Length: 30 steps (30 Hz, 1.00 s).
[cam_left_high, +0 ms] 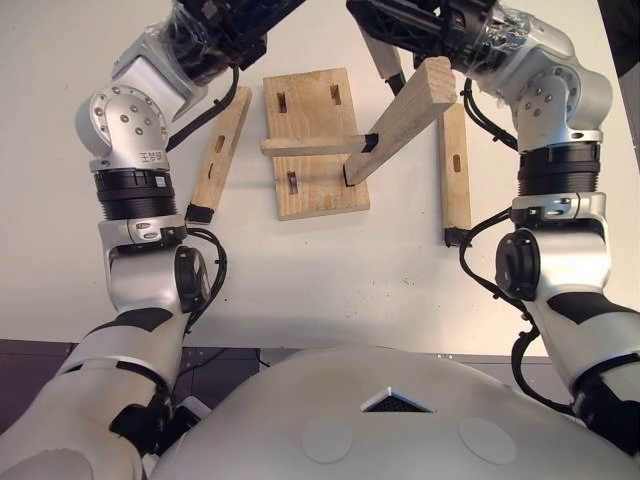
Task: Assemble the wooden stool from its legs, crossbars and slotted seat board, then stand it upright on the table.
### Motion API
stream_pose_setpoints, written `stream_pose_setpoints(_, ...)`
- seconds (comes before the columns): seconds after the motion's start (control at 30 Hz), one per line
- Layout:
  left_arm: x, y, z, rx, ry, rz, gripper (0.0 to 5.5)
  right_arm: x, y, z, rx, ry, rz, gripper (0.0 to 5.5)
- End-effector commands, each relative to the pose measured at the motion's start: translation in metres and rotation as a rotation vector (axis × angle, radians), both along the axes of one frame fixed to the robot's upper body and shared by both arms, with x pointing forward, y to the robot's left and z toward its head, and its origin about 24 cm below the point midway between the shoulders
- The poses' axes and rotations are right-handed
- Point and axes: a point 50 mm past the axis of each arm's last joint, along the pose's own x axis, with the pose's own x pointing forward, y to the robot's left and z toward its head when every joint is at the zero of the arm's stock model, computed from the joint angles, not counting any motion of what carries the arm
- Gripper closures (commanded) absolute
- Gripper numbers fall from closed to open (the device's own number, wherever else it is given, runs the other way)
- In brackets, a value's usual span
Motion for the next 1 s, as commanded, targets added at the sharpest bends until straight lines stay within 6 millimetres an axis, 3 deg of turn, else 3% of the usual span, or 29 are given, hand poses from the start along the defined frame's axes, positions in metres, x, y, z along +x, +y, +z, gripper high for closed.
stream_pose_setpoints(0.03,0.002,-0.003,0.006,0.006,0.009,-0.002,1.11,-0.001,0.007,0.01,-0.016,-0.04,0.059,3.45)
stream_pose_setpoints(0.53,-0.009,-0.002,-0.002,0.023,-0.015,-0.049,3.41,-0.001,0.014,0.015,-0.011,-0.038,0.109,3.45)
stream_pose_setpoints(0.83,0.0,0.007,-0.006,0.11,-0.074,0.088,3.48,0.006,0.015,0.012,-0.026,-0.005,0.036,3.45)
stream_pose_setpoints(1.0,0.005,0.011,-0.017,0.203,-0.142,0.196,3.49,0.013,0.014,0.002,-0.067,0.022,-0.029,2.47)
